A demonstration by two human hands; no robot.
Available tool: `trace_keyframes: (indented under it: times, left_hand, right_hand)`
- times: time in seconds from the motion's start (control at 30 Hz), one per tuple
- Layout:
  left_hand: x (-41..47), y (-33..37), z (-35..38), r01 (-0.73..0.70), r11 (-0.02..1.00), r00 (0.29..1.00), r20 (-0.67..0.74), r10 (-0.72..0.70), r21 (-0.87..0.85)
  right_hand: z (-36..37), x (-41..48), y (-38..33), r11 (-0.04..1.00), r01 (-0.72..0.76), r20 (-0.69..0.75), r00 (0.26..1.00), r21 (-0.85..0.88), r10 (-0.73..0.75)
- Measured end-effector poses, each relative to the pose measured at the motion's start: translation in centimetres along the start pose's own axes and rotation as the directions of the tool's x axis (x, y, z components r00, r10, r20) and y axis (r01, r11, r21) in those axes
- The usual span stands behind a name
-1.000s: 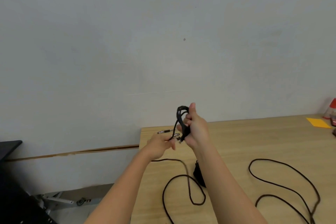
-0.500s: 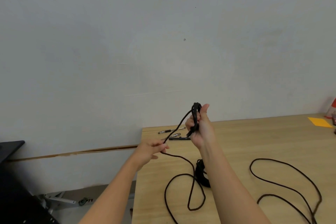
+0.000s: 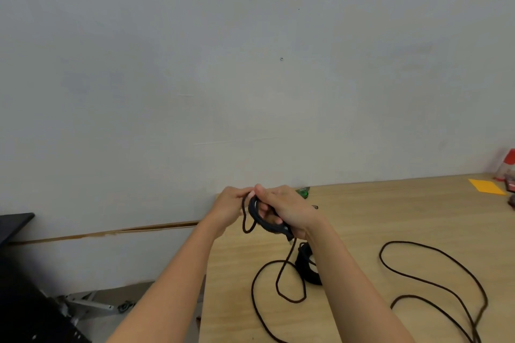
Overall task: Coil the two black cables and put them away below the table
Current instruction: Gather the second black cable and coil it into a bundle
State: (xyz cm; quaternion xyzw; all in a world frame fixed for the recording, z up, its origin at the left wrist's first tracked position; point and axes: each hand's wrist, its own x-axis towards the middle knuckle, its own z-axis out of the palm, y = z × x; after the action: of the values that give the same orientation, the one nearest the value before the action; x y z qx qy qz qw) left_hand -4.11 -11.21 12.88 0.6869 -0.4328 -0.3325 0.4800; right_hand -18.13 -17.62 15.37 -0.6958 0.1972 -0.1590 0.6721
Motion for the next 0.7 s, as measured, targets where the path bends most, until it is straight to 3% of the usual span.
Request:
trace_keyframes:
  times: [0.07,0.17,0.33,0.57,0.63,0.7]
  left_hand:
    - [0.1,-0.3,0.0,-0.05,0.995,0.999,-0.008,0.051,0.082]
    - [0.0,-0.9,0.7,0.018,0.999,0.999,-0.028,-0.016,0.045]
    - [-0.3,-0.8,2.5,0.105,0.99,0.993,0.062,-0.099,-0.09]
    - [0.9,-0.3,2.4,0.123,0.977,0.985,-0.102,-0.143,-0.176]
    - [1.0,-0.2,1.7,0.098,0.944,0.994,-0.005,-0.105,-0.314]
    - [0.9,0.2,1.0,0.143,0.849,0.986,0.148,-0.077,-0.508]
  right_hand:
    - [0.2,0.2,0.1,0.986,0.049,-0.05,0.998,0.161,-0.041]
    - [0.5,1.0,-0.1,0.921,0.127,-0.197,0.979,0.368,-0.057]
    - [0.7,1.7,-0.5,0.85,0.197,-0.296,0.954,0.489,-0.051]
    - [-0.1,1.5,0.2,0.97,0.164,-0.288,0.952,0.181,-0.107]
    - [-0.4,1.5,0.5,0.993,0.12,-0.316,0.942,0.008,-0.111]
    - [-0.5,1.6,0.8,0.989,0.089,-0.33,0.936,-0.116,-0.123]
